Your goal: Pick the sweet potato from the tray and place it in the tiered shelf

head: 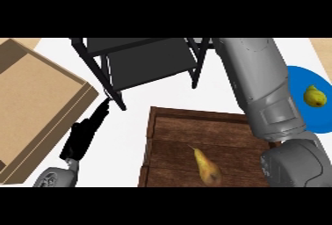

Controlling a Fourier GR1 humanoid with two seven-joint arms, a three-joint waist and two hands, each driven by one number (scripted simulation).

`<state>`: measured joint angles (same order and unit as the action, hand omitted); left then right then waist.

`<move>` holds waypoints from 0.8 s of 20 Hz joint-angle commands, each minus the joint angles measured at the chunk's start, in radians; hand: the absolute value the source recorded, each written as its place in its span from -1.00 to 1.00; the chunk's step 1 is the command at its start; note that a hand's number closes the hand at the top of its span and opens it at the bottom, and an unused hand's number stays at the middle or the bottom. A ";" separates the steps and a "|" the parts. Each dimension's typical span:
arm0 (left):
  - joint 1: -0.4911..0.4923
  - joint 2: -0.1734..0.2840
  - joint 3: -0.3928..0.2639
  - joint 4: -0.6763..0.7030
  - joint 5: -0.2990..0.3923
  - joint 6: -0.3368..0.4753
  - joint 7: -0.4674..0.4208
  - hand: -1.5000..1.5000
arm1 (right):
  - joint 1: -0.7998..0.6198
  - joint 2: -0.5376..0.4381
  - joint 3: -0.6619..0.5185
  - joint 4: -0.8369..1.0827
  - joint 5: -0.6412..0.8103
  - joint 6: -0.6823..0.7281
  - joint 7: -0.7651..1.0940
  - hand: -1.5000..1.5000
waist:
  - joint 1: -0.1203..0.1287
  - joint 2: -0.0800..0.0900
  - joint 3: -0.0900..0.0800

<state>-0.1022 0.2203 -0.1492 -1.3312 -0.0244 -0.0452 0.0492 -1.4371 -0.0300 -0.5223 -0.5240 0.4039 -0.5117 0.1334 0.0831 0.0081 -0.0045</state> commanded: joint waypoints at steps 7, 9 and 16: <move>0.044 0.016 0.052 -0.001 0.014 0.013 -0.002 0.00 | 0.122 -0.143 -0.031 -0.025 -0.005 -0.090 0.063 -1.00 | -0.091 -0.014 0.004; 0.092 -0.011 0.015 -0.057 -0.011 0.036 0.009 0.00 | 0.208 -0.175 -0.029 -0.064 -0.032 -0.017 0.003 -1.00 | -0.086 -0.012 0.005; 0.142 0.018 0.035 -0.084 0.000 -0.005 -0.014 0.00 | 0.398 -0.264 0.003 -0.244 -0.113 0.211 -0.037 -1.00 | -0.086 -0.012 0.005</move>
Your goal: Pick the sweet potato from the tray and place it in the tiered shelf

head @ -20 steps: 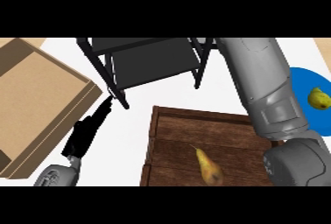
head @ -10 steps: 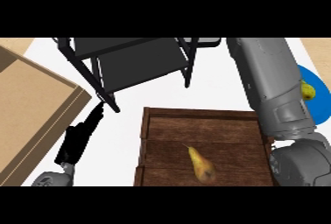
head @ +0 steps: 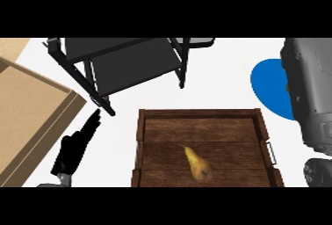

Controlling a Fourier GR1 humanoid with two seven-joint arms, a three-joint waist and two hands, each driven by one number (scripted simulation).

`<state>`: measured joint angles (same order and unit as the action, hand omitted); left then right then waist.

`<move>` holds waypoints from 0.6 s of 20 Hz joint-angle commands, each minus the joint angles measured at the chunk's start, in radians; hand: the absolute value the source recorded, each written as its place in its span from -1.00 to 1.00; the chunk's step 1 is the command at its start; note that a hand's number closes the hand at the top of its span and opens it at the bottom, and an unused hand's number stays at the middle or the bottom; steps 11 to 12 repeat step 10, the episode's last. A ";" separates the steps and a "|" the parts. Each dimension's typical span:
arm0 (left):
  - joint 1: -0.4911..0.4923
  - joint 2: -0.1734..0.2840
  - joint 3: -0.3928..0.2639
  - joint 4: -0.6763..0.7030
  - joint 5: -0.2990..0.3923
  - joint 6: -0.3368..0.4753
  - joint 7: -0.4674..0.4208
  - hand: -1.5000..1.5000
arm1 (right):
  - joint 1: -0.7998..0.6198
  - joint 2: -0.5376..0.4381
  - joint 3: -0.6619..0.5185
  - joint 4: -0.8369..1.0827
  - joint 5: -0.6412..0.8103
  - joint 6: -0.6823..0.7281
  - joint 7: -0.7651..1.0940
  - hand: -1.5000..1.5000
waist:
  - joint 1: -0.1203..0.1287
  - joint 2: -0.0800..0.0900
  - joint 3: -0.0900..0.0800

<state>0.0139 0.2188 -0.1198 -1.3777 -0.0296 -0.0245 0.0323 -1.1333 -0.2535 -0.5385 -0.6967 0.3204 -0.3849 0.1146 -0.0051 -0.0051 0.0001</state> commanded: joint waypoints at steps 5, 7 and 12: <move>0.017 0.002 0.016 -0.086 0.008 -0.007 0.064 0.00 | 0.205 -0.116 0.042 -0.207 -0.089 0.249 0.011 -1.00 | 0.002 0.000 0.000; -0.013 -0.035 -0.017 -0.071 -0.035 0.023 0.083 0.00 | 0.219 -0.134 0.054 -0.240 -0.109 0.275 0.035 -1.00 | 0.002 0.002 0.000; 0.020 0.012 0.040 -0.041 0.003 -0.038 0.022 0.00 | 0.289 -0.094 0.112 -0.322 -0.089 0.241 0.101 -1.00 | 0.004 0.002 0.000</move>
